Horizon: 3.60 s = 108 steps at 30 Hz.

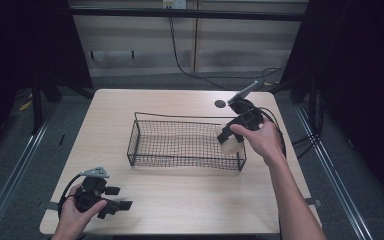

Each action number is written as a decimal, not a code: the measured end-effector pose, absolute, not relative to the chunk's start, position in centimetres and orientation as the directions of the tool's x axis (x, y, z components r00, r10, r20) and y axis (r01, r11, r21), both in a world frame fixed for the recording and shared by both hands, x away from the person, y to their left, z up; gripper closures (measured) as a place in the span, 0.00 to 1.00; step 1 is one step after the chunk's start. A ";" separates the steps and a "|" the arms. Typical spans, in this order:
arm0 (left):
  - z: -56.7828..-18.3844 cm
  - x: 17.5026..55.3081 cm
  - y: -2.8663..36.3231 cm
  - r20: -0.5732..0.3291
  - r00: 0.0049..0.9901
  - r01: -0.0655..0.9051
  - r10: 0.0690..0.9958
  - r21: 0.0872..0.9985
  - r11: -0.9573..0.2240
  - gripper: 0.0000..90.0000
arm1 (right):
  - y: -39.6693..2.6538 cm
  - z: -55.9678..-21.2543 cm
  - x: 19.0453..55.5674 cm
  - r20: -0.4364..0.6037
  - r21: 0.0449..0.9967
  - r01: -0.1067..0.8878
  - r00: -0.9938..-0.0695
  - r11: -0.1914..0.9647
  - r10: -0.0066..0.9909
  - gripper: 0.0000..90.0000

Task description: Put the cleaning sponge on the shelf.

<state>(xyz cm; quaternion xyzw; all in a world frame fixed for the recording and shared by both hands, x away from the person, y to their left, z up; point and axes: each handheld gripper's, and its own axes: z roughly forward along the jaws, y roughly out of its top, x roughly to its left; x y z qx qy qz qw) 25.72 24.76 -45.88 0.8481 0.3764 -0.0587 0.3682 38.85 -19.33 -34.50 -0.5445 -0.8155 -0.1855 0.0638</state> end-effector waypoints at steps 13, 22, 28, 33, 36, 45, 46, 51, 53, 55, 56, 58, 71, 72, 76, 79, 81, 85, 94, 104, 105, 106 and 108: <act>-45.9 25.7 24.8 -0.377 0.709 0.682 0.596 0.580 -0.445 0.22 | -18.9 -35.6 39.4 0.285 0.201 0.932 -0.351 0.302 0.892 0.29; -45.9 25.7 24.8 -0.376 0.712 0.681 0.593 0.577 -0.451 0.22 | -19.1 -36.6 39.9 0.277 0.184 0.944 -0.318 0.275 0.907 0.29; -45.9 25.7 24.8 -0.377 0.709 0.682 0.596 0.581 -0.443 0.22 | -18.9 -37.4 40.2 0.271 0.169 0.947 -0.310 0.272 0.911 0.29; -45.8 25.7 24.8 -0.378 0.710 0.682 0.594 0.579 -0.447 0.22 | -18.9 -37.9 40.4 0.258 0.151 0.952 -0.297 0.265 0.919 0.29; -45.9 25.8 24.8 -0.377 0.710 0.682 0.595 0.582 -0.444 0.22 | -19.0 -38.3 40.4 0.260 0.152 0.957 -0.282 0.249 0.924 0.29; -45.9 25.7 24.8 -0.378 0.709 0.682 0.596 0.581 -0.443 0.22 | -19.0 -39.2 40.6 0.252 0.138 0.964 -0.255 0.226 0.933 0.29; -45.9 25.7 24.8 -0.378 0.709 0.682 0.595 0.582 -0.443 0.22 | -19.0 -39.4 40.6 0.247 0.142 0.964 -0.255 0.225 0.935 0.29; -45.9 25.8 24.8 -0.378 0.712 0.680 0.592 0.581 -0.447 0.22 | -19.0 -39.9 40.7 0.240 0.132 0.968 -0.241 0.215 0.940 0.29; -45.8 25.7 24.8 -0.379 0.712 0.681 0.591 0.580 -0.448 0.22 | -19.0 -40.0 40.7 0.239 0.126 0.970 -0.231 0.206 0.943 0.29; -45.9 25.7 24.8 -0.378 0.709 0.682 0.595 0.582 -0.443 0.22 | -19.0 -40.3 40.7 0.234 0.125 0.973 -0.219 0.195 0.947 0.29; -45.9 25.7 24.8 -0.378 0.709 0.682 0.595 0.582 -0.443 0.22 | -19.0 -40.4 40.7 0.237 0.118 0.975 -0.210 0.187 0.948 0.29; -45.8 25.7 24.8 -0.375 0.714 0.678 0.591 0.580 -0.452 0.22 | -19.0 -40.7 40.8 0.229 0.116 0.977 -0.204 0.181 0.952 0.29; -45.8 25.7 24.8 -0.375 0.714 0.678 0.591 0.580 -0.451 0.22 | -18.7 -42.1 40.8 0.213 0.096 0.983 -0.172 0.155 0.962 0.29; -45.8 25.7 24.8 -0.375 0.714 0.679 0.592 0.580 -0.451 0.22 | -18.7 -42.3 40.8 0.213 0.096 0.983 -0.173 0.155 0.962 0.29; -45.8 25.7 24.8 -0.375 0.713 0.679 0.592 0.580 -0.450 0.22 | -18.6 -42.6 40.8 0.203 0.094 0.984 -0.168 0.152 0.965 0.29; -45.8 25.7 24.8 -0.374 0.713 0.679 0.593 0.580 -0.451 0.22 | -18.4 -42.7 40.8 0.194 0.091 0.984 -0.166 0.151 0.967 0.29; -45.8 25.7 24.8 -0.375 0.713 0.679 0.592 0.580 -0.450 0.22 | -18.3 -42.8 40.8 0.186 0.084 0.985 -0.163 0.150 0.969 0.29; -45.8 25.7 24.8 -0.376 0.713 0.679 0.592 0.580 -0.450 0.22 | -18.2 -43.0 40.8 0.174 0.080 0.985 -0.162 0.150 0.971 0.29; -45.9 25.7 24.8 -0.379 0.709 0.683 0.595 0.580 -0.444 0.22 | -17.8 -43.9 40.9 0.160 0.071 0.986 -0.158 0.148 0.974 0.28; -45.9 25.7 24.8 -0.379 0.708 0.683 0.595 0.581 -0.443 0.22 | -17.2 -44.4 41.1 0.146 0.061 0.985 -0.167 0.160 0.975 0.28; -45.9 25.7 24.8 -0.379 0.709 0.683 0.595 0.581 -0.444 0.22 | -17.1 -44.5 41.1 0.143 0.066 0.985 -0.169 0.161 0.975 0.28; -45.9 25.7 24.8 -0.379 0.709 0.683 0.595 0.580 -0.443 0.22 | -17.0 -44.6 41.1 0.138 0.065 0.985 -0.165 0.157 0.977 0.28; -45.9 25.7 24.8 -0.377 0.711 0.681 0.593 0.580 -0.447 0.22 | -16.9 -44.7 41.2 0.134 0.059 0.984 -0.175 0.168 0.975 0.28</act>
